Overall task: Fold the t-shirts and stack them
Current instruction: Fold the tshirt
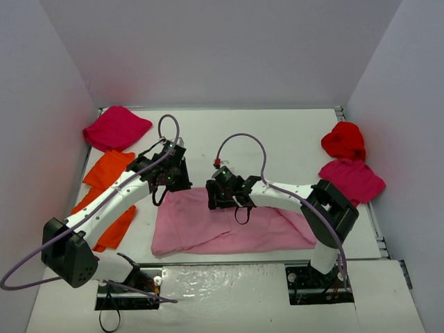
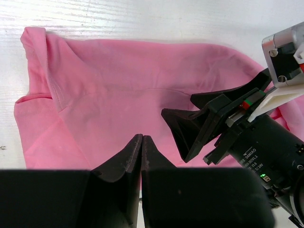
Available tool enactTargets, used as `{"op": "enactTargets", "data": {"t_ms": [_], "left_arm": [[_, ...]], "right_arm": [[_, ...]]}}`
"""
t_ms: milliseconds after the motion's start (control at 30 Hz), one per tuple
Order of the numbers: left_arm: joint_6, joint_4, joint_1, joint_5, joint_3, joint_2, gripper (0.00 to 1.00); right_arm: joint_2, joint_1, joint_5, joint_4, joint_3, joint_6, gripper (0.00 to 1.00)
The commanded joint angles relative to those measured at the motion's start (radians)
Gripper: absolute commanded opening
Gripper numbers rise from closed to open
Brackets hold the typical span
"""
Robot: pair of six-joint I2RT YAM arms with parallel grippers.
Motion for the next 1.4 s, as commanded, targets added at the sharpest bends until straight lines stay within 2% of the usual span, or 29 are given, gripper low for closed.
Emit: {"op": "enactTargets", "data": {"t_ms": [0, 300, 433, 500, 700, 767, 967, 1133, 1367], "left_arm": [[0.011, -0.001, -0.004, -0.016, 0.034, -0.033, 0.00], [0.000, -0.001, -0.006, -0.018, 0.021, -0.022, 0.00], [-0.023, -0.020, -0.007, -0.049, 0.012, -0.056, 0.00], [-0.039, -0.035, -0.010, -0.107, 0.012, -0.100, 0.00], [-0.071, -0.086, -0.019, -0.324, -0.013, -0.401, 0.02], [-0.072, -0.129, -0.018, -0.369, -0.007, -0.449, 0.04], [-0.066, -0.221, -0.016, -0.392, 0.003, -0.430, 0.04], [-0.066, -0.183, -0.016, -0.321, -0.037, -0.367, 0.04], [-0.063, -0.159, -0.018, -0.306, -0.038, -0.346, 0.04]], "right_arm": [[-0.087, 0.016, 0.030, 0.000, 0.015, 0.017, 0.55], [-0.205, 0.046, 0.122, -0.100, -0.091, 0.092, 0.53], [-0.184, 0.053, 0.120, -0.091, -0.127, 0.106, 0.52], [-0.172, 0.062, 0.122, -0.076, -0.130, 0.106, 0.52], [-0.085, 0.073, 0.122, -0.049, -0.103, 0.091, 0.51], [-0.071, 0.073, 0.119, -0.037, -0.099, 0.088, 0.50], [-0.041, 0.078, 0.116, -0.008, -0.083, 0.076, 0.44], [-0.054, 0.079, 0.106, -0.006, -0.075, 0.076, 0.43], [-0.095, 0.079, 0.118, -0.032, -0.081, 0.076, 0.41]]}}
